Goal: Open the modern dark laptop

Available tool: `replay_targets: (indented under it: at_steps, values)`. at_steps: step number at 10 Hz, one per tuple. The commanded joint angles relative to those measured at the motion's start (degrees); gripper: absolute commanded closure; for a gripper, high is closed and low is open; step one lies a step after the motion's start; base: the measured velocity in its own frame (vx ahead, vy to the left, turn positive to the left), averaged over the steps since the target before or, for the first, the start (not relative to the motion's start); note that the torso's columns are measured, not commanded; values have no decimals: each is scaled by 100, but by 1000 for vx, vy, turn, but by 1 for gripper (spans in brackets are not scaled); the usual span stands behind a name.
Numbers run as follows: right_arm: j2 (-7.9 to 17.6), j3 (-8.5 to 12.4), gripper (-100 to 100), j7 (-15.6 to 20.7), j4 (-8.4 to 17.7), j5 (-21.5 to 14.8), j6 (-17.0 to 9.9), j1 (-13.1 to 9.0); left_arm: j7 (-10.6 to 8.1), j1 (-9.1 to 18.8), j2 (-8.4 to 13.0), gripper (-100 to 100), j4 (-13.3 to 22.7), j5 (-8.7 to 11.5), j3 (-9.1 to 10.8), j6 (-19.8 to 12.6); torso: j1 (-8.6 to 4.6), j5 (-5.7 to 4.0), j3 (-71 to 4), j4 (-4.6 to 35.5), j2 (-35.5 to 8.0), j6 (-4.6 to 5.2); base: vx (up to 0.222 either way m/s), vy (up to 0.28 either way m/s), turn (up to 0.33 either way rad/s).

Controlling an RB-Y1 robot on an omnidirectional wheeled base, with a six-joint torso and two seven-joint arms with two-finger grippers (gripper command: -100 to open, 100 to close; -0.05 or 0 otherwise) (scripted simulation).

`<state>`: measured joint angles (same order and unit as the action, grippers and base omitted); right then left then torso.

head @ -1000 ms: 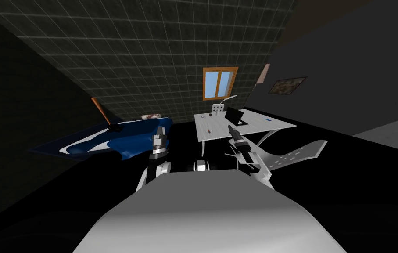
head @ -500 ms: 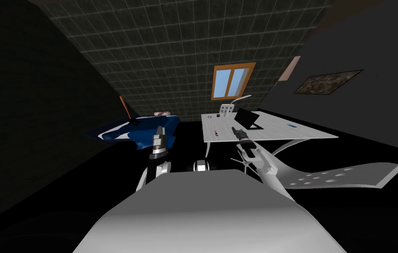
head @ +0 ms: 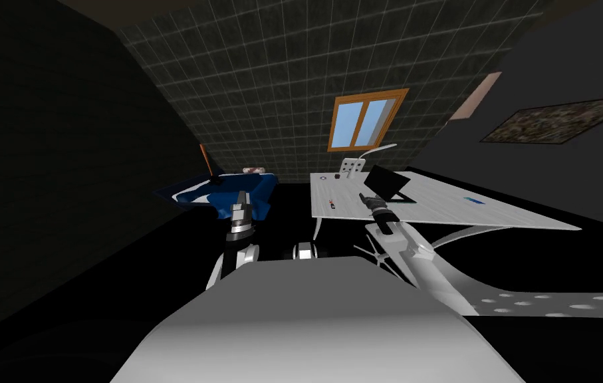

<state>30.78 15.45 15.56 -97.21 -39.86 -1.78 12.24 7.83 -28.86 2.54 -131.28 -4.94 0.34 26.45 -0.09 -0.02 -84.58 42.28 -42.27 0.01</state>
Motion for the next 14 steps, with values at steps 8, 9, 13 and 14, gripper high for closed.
replay_targets:
  at_steps: [8,9,13,14]
  values:
    - [1405,103,-100,556,1095,-807,-718,-131,0,-1,0,0,0,0,1,0,10,1,2,1,-3,1,20,-89,88]
    - [1405,103,-100,556,1095,-807,-718,-131,0,-1,0,0,0,0,1,0,7,2,2,1,-3,-1,3,-77,30]
    - [1901,61,-100,725,1483,-1038,-915,-123,0,-1,1,0,0,0,1,0,-14,-6,0,-1,2,0,5,-117,54]
    - [2033,44,-100,769,1588,-1096,-962,-115,0,-1,0,0,0,0,1,0,14,0,1,-1,0,-1,1,-72,21]
